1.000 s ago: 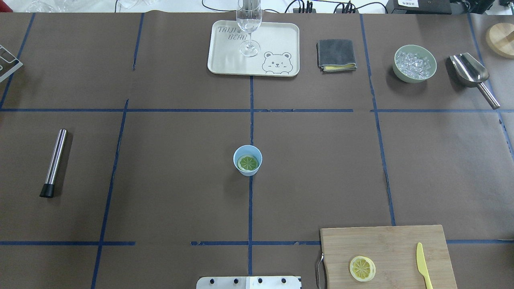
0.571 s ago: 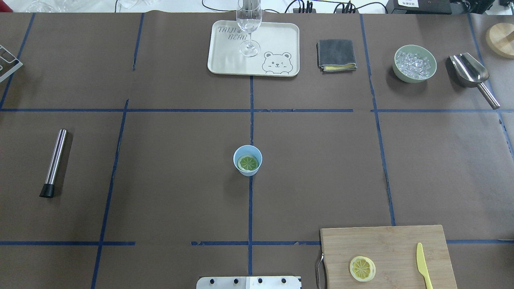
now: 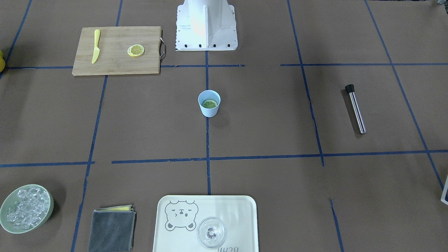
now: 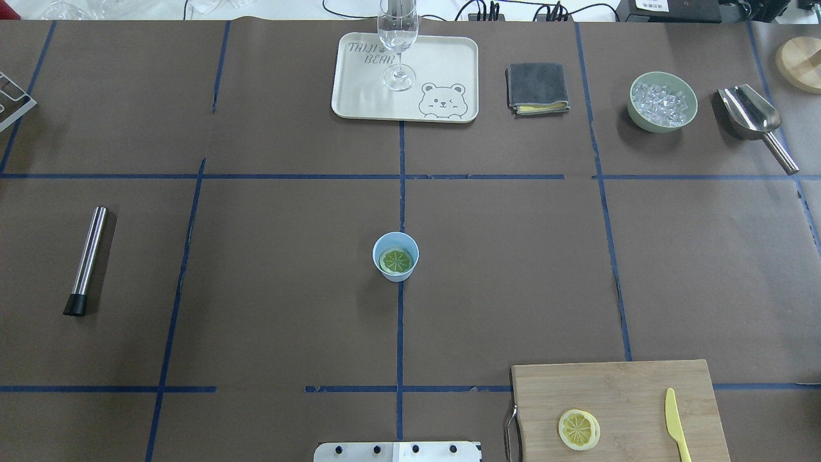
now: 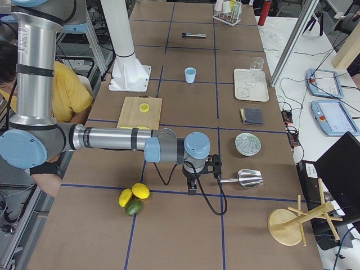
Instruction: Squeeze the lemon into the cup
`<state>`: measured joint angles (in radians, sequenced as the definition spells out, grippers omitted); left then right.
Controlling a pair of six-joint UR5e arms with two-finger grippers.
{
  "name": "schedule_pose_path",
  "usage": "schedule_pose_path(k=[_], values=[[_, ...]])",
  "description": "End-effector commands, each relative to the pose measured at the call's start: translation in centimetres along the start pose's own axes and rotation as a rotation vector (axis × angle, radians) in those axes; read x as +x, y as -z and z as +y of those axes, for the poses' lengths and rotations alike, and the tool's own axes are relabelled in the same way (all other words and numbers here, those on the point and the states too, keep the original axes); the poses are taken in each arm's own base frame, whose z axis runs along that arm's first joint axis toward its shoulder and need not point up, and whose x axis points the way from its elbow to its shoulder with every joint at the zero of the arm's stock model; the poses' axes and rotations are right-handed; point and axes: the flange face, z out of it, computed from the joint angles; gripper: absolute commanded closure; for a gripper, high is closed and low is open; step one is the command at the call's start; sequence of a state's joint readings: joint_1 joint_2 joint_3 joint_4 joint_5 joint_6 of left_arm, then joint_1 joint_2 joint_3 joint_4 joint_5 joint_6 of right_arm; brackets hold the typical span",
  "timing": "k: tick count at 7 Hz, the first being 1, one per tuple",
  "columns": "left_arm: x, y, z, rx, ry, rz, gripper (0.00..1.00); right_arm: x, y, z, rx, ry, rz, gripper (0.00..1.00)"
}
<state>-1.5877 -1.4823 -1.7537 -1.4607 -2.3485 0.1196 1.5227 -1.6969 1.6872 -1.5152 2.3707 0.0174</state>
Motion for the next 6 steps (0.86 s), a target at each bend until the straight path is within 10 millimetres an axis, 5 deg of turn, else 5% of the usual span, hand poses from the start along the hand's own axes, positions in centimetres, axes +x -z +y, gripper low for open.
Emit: schedule_pose_path(k=[1, 6], values=[[-0.02, -0.03, 0.09, -0.001, 0.001, 0.0, 0.0, -0.38, 0.41, -0.15, 0.021, -0.071, -0.001, 0.0], [0.14, 0.13, 0.06, 0.002, -0.002, 0.0, 0.0, 0.1, -0.13, 0.49, -0.004, -0.125, -0.007, 0.0]])
